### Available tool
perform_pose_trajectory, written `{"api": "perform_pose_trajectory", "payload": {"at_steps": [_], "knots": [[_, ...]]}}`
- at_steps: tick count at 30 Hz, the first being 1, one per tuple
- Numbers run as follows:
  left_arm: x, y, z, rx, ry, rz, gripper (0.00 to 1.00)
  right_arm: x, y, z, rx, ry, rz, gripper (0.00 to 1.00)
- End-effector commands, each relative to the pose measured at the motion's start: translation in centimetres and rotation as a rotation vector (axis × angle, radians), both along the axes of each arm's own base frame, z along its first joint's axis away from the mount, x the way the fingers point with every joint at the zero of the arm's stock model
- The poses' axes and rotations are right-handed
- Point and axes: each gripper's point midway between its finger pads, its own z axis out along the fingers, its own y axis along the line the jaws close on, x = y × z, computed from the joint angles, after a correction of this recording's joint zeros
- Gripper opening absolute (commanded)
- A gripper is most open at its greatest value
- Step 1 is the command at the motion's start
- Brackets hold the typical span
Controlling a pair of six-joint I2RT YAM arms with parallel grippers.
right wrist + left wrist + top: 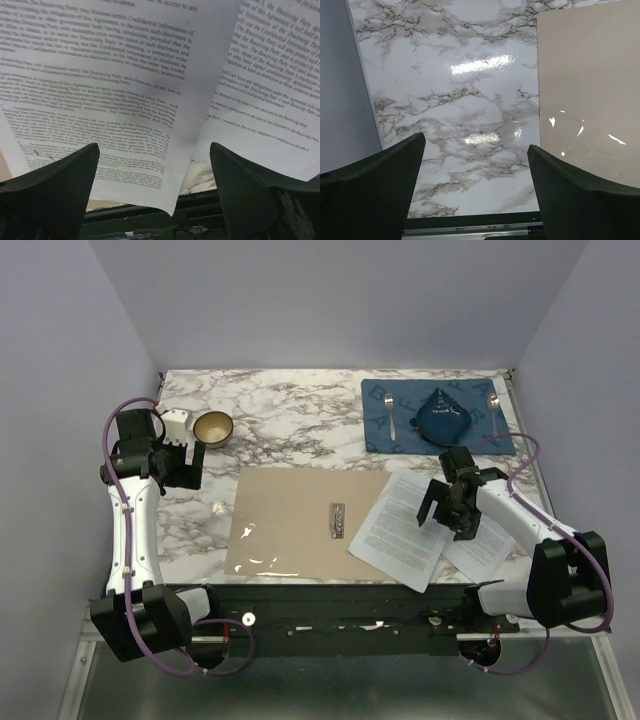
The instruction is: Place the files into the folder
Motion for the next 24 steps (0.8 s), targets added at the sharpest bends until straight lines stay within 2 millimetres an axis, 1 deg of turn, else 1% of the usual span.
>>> {"api": "perform_pose_trajectory", "payload": {"at_steps": [1,3,5,8,9,11,12,14,15,18,22,23,24], "knots": [[-0.1,0.2,0.0,0.016,0.002,-0.020,0.99,-1.3,-0.5,-1.6,-0.006,0.037,-0.109,1.00],[-0.1,0.3,0.0,0.023,0.001,-0.021,0.99,-1.0,-0.3,-1.5,0.010,0.010,-0.122,0.99],[0.0,0.3,0.1,0.019,0.002,-0.020,0.99,-1.0,0.0,-1.8,0.026,0.006,-0.136,0.98],[0.0,0.2,0.1,0.013,0.005,-0.020,0.99,-0.7,0.5,-2.3,0.055,-0.012,-0.143,0.91],[0.0,0.2,0.1,0.014,0.002,-0.020,0.99,-0.6,0.7,-2.3,0.066,-0.022,-0.141,0.86],[0.0,0.2,0.1,0.015,0.002,-0.019,0.99,-0.4,0.9,-2.5,0.084,-0.041,-0.142,0.81],[0.0,0.2,0.1,0.016,0.002,-0.018,0.99,-0.3,0.9,-2.5,0.088,-0.053,-0.146,0.74],[0.0,0.3,0.1,0.020,0.005,-0.017,0.99,-0.2,1.0,-2.6,0.100,-0.072,-0.151,0.65],[0.0,0.4,0.1,0.021,0.005,-0.016,0.99,-0.6,1.0,-3.0,0.100,-0.066,-0.156,0.57],[0.1,0.4,0.3,0.025,0.004,-0.017,0.99,-0.5,1.3,-2.7,0.126,-0.100,-0.172,0.48],[0.4,0.6,0.5,0.027,0.006,-0.015,0.99,-0.5,1.5,-2.3,0.156,-0.142,-0.184,0.41],[0.4,0.6,0.5,0.028,0.004,-0.015,0.99,-0.3,1.7,-1.9,0.169,-0.167,-0.181,0.40],[0.5,0.6,0.5,0.027,0.006,-0.014,0.99,-0.1,1.7,-1.7,0.176,-0.182,-0.180,0.34]]}}
